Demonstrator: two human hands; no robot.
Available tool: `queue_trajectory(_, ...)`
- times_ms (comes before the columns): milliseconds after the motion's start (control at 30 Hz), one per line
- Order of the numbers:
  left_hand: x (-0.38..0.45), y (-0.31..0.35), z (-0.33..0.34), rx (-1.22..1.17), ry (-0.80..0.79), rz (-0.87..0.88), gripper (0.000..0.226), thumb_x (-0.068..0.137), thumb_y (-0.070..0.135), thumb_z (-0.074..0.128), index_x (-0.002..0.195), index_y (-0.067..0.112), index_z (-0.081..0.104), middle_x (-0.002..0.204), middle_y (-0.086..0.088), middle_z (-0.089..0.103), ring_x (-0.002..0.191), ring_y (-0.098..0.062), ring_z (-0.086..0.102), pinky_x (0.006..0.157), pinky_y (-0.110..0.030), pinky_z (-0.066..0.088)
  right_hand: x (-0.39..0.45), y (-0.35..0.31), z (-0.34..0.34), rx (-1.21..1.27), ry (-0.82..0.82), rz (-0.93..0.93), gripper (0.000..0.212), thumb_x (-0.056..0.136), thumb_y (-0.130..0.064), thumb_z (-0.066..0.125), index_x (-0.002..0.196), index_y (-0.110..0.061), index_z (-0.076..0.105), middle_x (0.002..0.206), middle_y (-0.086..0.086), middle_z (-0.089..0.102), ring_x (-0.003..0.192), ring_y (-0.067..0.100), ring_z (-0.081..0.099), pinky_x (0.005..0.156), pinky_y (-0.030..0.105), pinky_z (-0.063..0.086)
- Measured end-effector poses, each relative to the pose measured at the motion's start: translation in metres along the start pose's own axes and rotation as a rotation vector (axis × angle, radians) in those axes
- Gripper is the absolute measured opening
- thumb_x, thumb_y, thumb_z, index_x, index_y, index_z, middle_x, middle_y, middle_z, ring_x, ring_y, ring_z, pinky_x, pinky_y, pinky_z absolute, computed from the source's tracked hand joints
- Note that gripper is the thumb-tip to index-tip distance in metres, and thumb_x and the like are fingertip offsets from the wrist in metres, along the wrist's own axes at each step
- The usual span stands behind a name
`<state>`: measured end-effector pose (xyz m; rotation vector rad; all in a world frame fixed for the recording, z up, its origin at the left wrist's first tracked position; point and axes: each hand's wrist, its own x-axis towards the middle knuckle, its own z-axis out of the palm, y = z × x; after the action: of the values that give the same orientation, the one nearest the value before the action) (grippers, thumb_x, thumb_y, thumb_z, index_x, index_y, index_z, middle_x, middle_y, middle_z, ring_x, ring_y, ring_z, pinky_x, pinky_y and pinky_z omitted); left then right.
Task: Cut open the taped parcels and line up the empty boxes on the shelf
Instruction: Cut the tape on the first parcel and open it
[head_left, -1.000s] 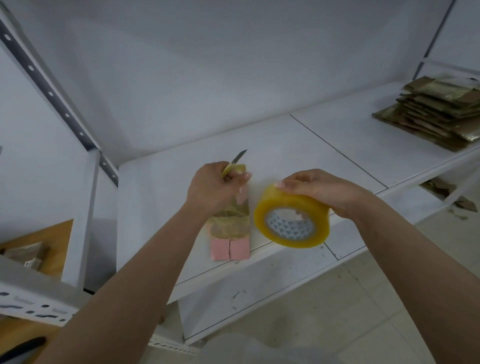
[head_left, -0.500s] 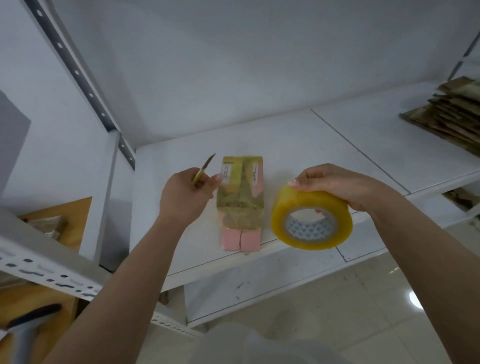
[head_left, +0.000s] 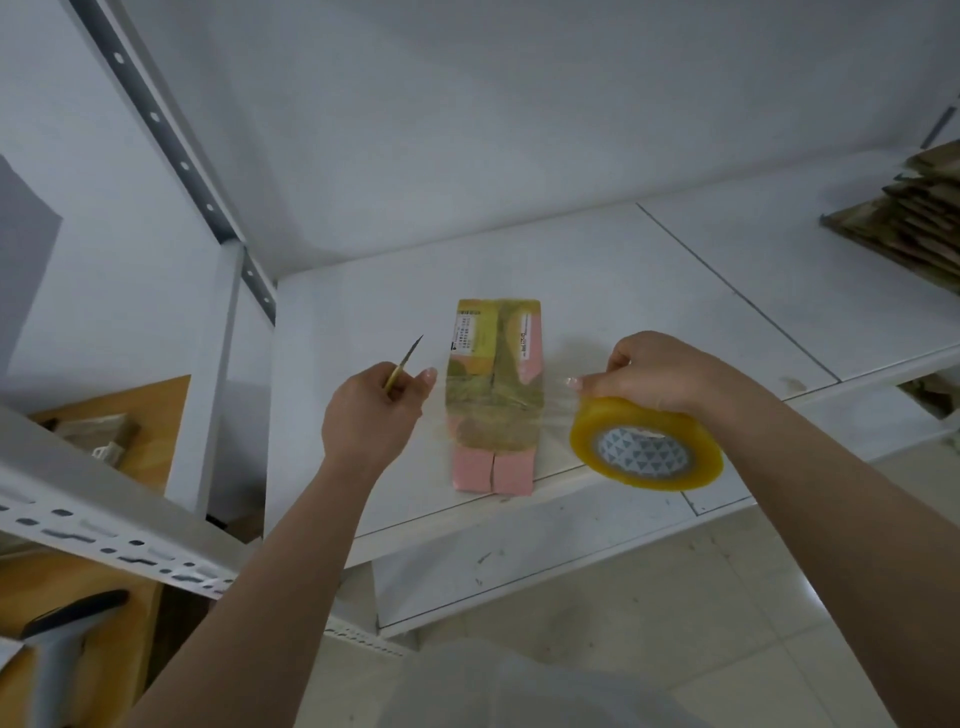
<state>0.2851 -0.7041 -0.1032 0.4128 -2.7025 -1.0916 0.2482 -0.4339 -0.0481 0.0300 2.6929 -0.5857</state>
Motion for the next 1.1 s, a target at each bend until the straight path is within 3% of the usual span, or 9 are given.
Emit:
queue_trajectory(100, 0.003, -0.012, 0.012, 0.018, -0.06, -0.061, 0.04, 0.093, 0.052, 0.055, 0.08, 0.016, 0.065, 0.069, 0.008, 0.066, 0.072, -0.014, 0.063, 0.061, -0.027, 0.044, 0.008, -0.006, 0.007, -0.132, -0.011, 0.044, 0.049, 0.078, -0.066, 0.062, 0.095, -0.02, 0.062, 0.088, 0.0, 0.063, 0.086, 0.022, 0.062, 0.085, 0.038, 0.05)
queue_trajectory(233, -0.004, -0.025, 0.033, -0.188, -0.165, -0.156, 0.041, 0.095, 0.049, 0.054, 0.076, 0.014, 0.064, 0.07, 0.004, 0.063, 0.07, -0.017, 0.059, 0.063, -0.029, 0.042, 0.013, -0.014, 0.024, -0.28, -0.033, 0.063, 0.048, 0.082, -0.062, 0.059, 0.108, -0.023, 0.058, 0.097, -0.003, 0.058, 0.095, 0.021, 0.057, 0.08, 0.033, 0.043)
queue_trajectory(400, -0.019, -0.023, 0.054, -0.563, -0.168, -0.363, 0.046, 0.094, 0.052, 0.054, 0.07, 0.012, 0.057, 0.066, -0.003, 0.047, 0.055, -0.015, 0.038, 0.054, -0.029, 0.031, 0.014, -0.026, 0.032, -0.391, -0.024, 0.034, 0.041, 0.085, -0.061, 0.057, 0.101, -0.024, 0.051, 0.084, -0.005, 0.049, 0.089, 0.02, 0.051, 0.076, 0.032, 0.04)
queue_trajectory(600, -0.024, -0.012, 0.059, -0.698, -0.258, -0.538, 0.045, 0.095, 0.054, 0.05, 0.072, 0.016, 0.051, 0.062, 0.002, 0.045, 0.049, -0.011, 0.035, 0.046, -0.023, 0.029, 0.016, -0.034, 0.036, -0.465, -0.029, 0.012, 0.028, 0.087, -0.049, 0.056, 0.094, -0.023, 0.052, 0.079, -0.006, 0.05, 0.088, 0.021, 0.054, 0.073, 0.031, 0.041)
queue_trajectory(800, -0.022, -0.02, 0.067, -0.717, -0.275, -0.488, 0.037, 0.101, 0.045, 0.045, 0.085, 0.013, 0.052, 0.064, 0.0, 0.043, 0.05, -0.01, 0.034, 0.045, -0.022, 0.028, 0.016, -0.034, 0.038, -0.477, -0.033, 0.002, 0.024, 0.087, -0.047, 0.055, 0.092, -0.023, 0.056, 0.08, -0.006, 0.053, 0.088, 0.02, 0.058, 0.074, 0.03, 0.044)
queue_trajectory(867, -0.015, -0.027, 0.062, -0.676, -0.282, -0.449, 0.037, 0.095, 0.048, 0.055, 0.083, 0.014, 0.05, 0.067, -0.001, 0.045, 0.052, -0.012, 0.038, 0.046, -0.023, 0.031, 0.016, -0.034, 0.038, -0.469, -0.033, 0.004, 0.025, 0.087, -0.047, 0.054, 0.093, -0.023, 0.055, 0.079, -0.007, 0.051, 0.089, 0.02, 0.057, 0.075, 0.03, 0.044)
queue_trajectory(933, -0.003, -0.034, 0.046, -0.561, -0.219, -0.383, 0.044, 0.08, 0.053, 0.073, 0.092, 0.016, 0.052, 0.079, -0.003, 0.052, 0.065, -0.017, 0.049, 0.058, -0.027, 0.039, 0.016, -0.034, 0.038, -0.455, -0.039, 0.007, 0.024, 0.088, -0.047, 0.054, 0.094, -0.024, 0.052, 0.078, -0.008, 0.048, 0.089, 0.021, 0.055, 0.077, 0.031, 0.045)
queue_trajectory(1033, 0.015, -0.018, 0.016, -0.402, -0.096, -0.157, 0.043, 0.083, 0.047, 0.072, 0.105, 0.016, 0.052, 0.084, 0.0, 0.054, 0.07, -0.015, 0.051, 0.064, -0.03, 0.041, 0.015, -0.032, 0.037, -0.437, -0.051, 0.006, 0.026, 0.089, -0.049, 0.053, 0.096, -0.024, 0.052, 0.078, -0.007, 0.048, 0.09, 0.021, 0.055, 0.078, 0.032, 0.045)
queue_trajectory(1100, 0.02, 0.015, 0.006, -0.403, -0.19, 0.057, 0.031, 0.096, 0.046, 0.055, 0.098, 0.015, 0.054, 0.076, 0.006, 0.052, 0.066, -0.013, 0.049, 0.061, -0.03, 0.039, 0.016, -0.032, 0.036, -0.435, -0.064, 0.008, 0.03, 0.088, -0.052, 0.052, 0.097, -0.024, 0.051, 0.08, -0.007, 0.047, 0.091, 0.021, 0.054, 0.079, 0.033, 0.045)
